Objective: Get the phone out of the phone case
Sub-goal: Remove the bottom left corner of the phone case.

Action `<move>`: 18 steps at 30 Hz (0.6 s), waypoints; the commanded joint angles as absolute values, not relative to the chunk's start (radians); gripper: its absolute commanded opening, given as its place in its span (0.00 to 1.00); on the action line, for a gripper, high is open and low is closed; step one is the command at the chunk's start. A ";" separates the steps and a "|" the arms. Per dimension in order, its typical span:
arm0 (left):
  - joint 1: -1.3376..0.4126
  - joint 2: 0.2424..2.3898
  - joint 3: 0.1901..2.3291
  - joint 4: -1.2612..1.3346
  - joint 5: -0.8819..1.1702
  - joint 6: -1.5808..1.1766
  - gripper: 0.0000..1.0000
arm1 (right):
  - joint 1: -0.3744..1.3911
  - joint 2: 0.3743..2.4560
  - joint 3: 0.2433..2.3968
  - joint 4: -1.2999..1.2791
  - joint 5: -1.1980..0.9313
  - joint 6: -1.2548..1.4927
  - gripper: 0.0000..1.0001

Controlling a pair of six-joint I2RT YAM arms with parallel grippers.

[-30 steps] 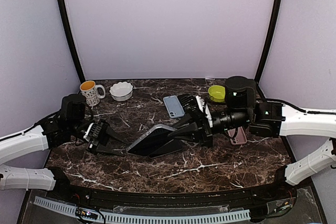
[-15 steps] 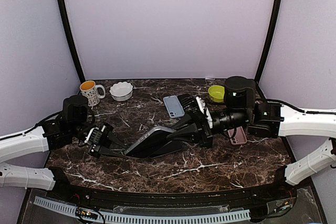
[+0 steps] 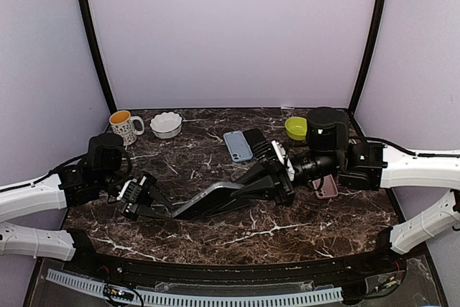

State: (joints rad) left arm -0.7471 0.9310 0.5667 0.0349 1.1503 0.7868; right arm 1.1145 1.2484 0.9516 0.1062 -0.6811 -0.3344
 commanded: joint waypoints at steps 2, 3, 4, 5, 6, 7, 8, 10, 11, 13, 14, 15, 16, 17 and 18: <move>-0.790 0.914 0.572 0.027 1.199 0.806 0.18 | 1.120 1.266 0.957 0.181 -0.763 -0.451 0.00; -0.794 0.913 0.575 0.022 1.202 0.805 0.18 | 1.119 1.272 0.964 0.162 -0.765 -0.469 0.00; -0.802 0.912 0.577 0.020 1.208 0.804 0.18 | 1.119 1.277 0.971 0.145 -0.765 -0.481 0.00; -0.805 0.911 0.580 0.013 1.209 0.805 0.18 | 1.119 1.285 0.976 0.132 -0.765 -0.497 0.00; -0.811 0.910 0.581 0.010 1.211 0.805 0.17 | 1.120 1.291 0.982 0.120 -0.764 -0.504 0.00; -0.815 0.909 0.581 0.007 1.211 0.806 0.17 | 1.120 1.299 0.987 0.113 -0.765 -0.511 0.00; -0.821 0.908 0.581 0.006 1.212 0.806 0.17 | 1.120 1.304 0.993 0.106 -0.767 -0.519 0.00; -0.829 0.908 0.583 0.006 1.214 0.806 0.17 | 1.120 1.314 1.001 0.101 -0.769 -0.527 0.00; -0.833 0.908 0.585 0.005 1.215 0.806 0.17 | 1.119 1.318 1.004 0.102 -0.771 -0.529 0.00; -0.842 0.907 0.587 -0.014 1.216 0.811 0.16 | 1.120 1.331 1.012 0.100 -0.787 -0.529 0.00; -0.844 0.906 0.587 -0.021 1.215 0.814 0.15 | 1.120 1.335 1.015 0.097 -0.799 -0.531 0.00; -0.847 0.906 0.587 -0.022 1.214 0.814 0.15 | 1.120 1.340 1.017 0.095 -0.810 -0.531 0.00; -0.849 0.904 0.587 -0.023 1.213 0.815 0.14 | 1.120 1.345 1.020 0.090 -0.820 -0.531 0.00; -0.853 0.904 0.588 -0.024 1.214 0.815 0.14 | 1.120 1.350 1.023 0.088 -0.825 -0.530 0.00; -0.854 0.902 0.588 -0.025 1.213 0.817 0.14 | 1.120 1.354 1.027 0.086 -0.830 -0.527 0.00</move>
State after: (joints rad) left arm -0.8288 0.9195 0.5671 -0.0696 1.1603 0.8066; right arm 1.1114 1.3117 0.9874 0.0475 -0.8177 -0.4942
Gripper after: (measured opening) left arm 0.190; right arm 0.099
